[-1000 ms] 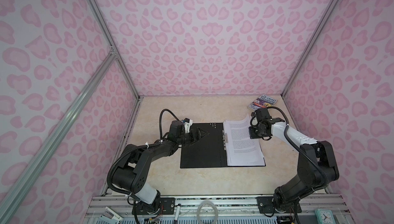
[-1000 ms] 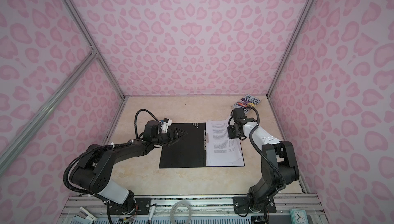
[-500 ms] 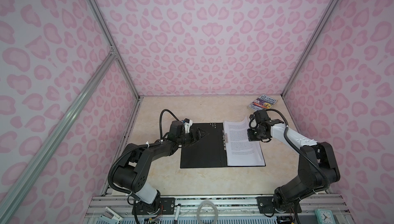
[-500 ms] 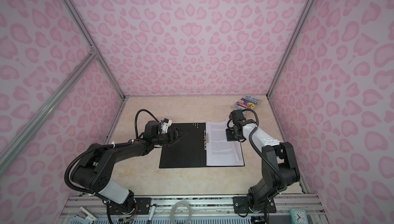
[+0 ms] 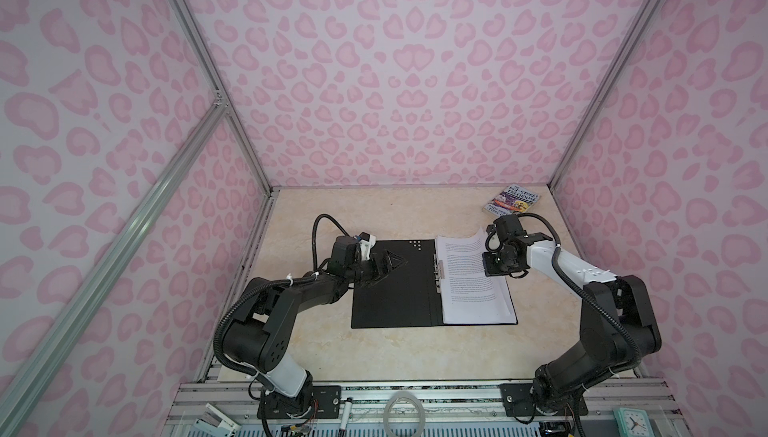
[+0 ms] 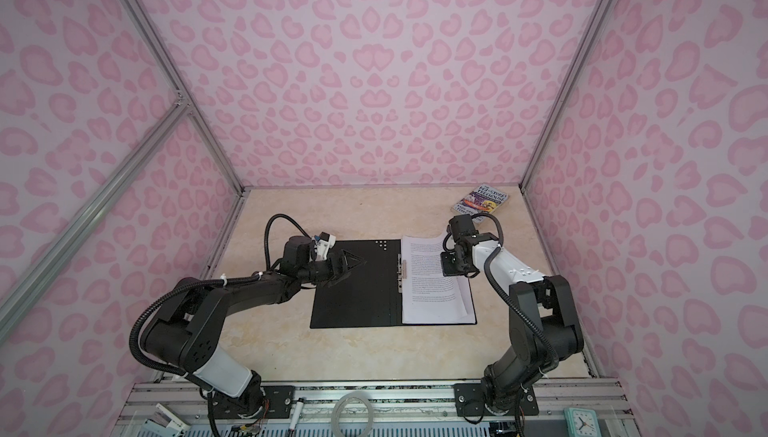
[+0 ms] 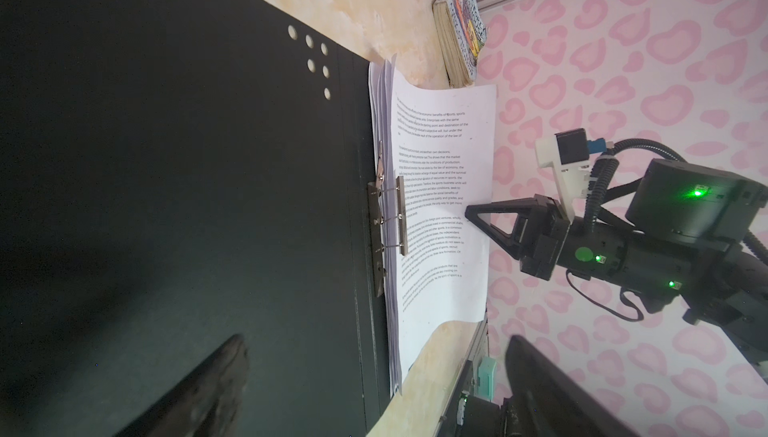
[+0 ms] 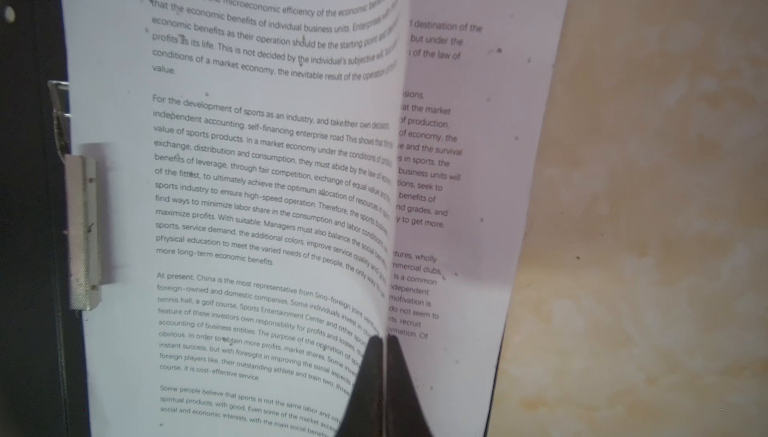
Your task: Put the files into the folder
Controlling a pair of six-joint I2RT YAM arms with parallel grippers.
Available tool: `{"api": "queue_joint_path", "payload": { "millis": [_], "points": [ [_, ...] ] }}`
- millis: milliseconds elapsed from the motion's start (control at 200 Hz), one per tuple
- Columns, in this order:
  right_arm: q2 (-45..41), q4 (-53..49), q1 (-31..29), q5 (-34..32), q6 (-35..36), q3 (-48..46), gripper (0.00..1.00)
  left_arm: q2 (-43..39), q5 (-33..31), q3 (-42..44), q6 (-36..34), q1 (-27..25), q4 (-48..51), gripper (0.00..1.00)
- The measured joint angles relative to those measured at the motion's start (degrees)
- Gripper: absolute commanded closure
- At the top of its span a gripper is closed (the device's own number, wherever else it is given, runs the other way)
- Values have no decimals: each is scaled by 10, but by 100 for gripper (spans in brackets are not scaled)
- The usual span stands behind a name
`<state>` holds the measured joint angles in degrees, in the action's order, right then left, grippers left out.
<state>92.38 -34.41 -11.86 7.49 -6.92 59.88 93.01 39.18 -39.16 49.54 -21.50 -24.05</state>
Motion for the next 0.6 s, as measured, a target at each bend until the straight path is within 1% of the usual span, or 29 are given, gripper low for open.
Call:
{"api": "queue_joint_path", "payload": {
  "millis": [50, 85, 120, 160, 235, 340, 400, 520, 600],
  "points": [
    [1, 1, 0, 0, 0, 0, 85, 0, 0, 0, 0, 0, 0, 2],
    [1, 2, 0, 0, -1, 0, 76, 0, 0, 0, 0, 0, 0, 2],
    [2, 4, 0, 0, -1, 0, 65, 0, 0, 0, 0, 0, 0, 2],
    [4, 5, 0, 0, -3, 0, 58, 0, 0, 0, 1, 0, 0, 2],
    [13, 6, 15, -6, -5, 0, 54, 0, 0, 0, 2, 0, 0, 2],
    [4, 20, 54, -27, -27, -16, 41, 0, 1, 0, 1, 0, 0, 2],
    [-21, 22, 62, -40, -36, -29, 36, -1, 1, 0, -1, 0, 0, 2],
    [-73, 51, 65, -47, -49, -47, 31, -7, 0, 0, -14, 0, 1, 2],
    [-83, 85, 97, -37, -65, -71, 31, -8, 0, -4, -21, -3, 1, 2]
  ]
}}
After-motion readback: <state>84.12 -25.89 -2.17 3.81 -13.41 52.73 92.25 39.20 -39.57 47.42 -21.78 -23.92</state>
